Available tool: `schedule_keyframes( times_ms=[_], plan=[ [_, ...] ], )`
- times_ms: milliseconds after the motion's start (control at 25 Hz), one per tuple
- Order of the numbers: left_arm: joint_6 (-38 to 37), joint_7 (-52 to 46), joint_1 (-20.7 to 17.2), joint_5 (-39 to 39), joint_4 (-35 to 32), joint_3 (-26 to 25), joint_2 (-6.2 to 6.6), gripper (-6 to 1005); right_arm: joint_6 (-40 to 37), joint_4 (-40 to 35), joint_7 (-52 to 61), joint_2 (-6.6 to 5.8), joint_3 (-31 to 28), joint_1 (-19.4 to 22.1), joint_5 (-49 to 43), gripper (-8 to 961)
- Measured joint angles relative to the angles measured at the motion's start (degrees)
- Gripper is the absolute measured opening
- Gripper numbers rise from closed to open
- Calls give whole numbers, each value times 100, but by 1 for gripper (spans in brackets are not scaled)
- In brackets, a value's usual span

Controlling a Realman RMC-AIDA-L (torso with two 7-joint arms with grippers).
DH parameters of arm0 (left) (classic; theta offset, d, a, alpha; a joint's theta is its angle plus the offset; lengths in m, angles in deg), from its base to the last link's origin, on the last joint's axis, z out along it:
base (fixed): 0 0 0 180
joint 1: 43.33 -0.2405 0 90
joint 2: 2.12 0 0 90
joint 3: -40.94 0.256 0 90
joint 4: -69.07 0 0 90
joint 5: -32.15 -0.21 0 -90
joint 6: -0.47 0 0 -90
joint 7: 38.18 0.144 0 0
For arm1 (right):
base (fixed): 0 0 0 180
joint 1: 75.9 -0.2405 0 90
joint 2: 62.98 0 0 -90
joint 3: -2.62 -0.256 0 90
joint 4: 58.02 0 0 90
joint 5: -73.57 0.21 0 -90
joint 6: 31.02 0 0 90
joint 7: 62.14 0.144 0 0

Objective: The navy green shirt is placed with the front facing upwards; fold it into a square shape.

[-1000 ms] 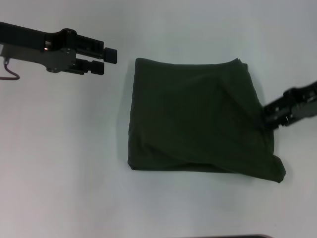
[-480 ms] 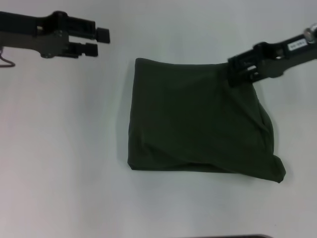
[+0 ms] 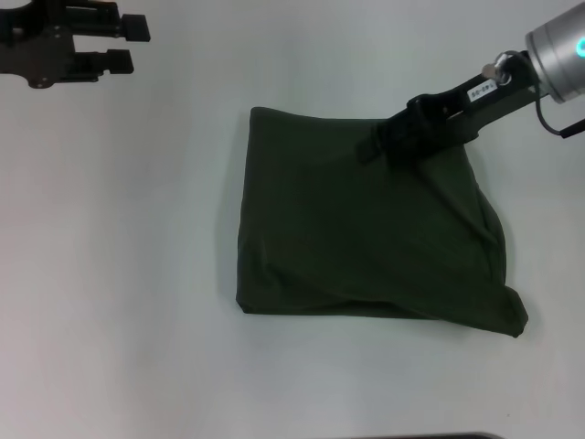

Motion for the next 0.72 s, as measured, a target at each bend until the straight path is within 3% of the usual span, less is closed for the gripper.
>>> schedule_keyframes(
  times_ms=[480,720],
  plan=[
    [14,35,-46,4,-13,-10,0,568,230,-71,358,77,470,-111,-621,644],
    [26,35,-56,3,-18,8,-32,568,343,-360,538,-43,396,112,-652,645]
  ],
)
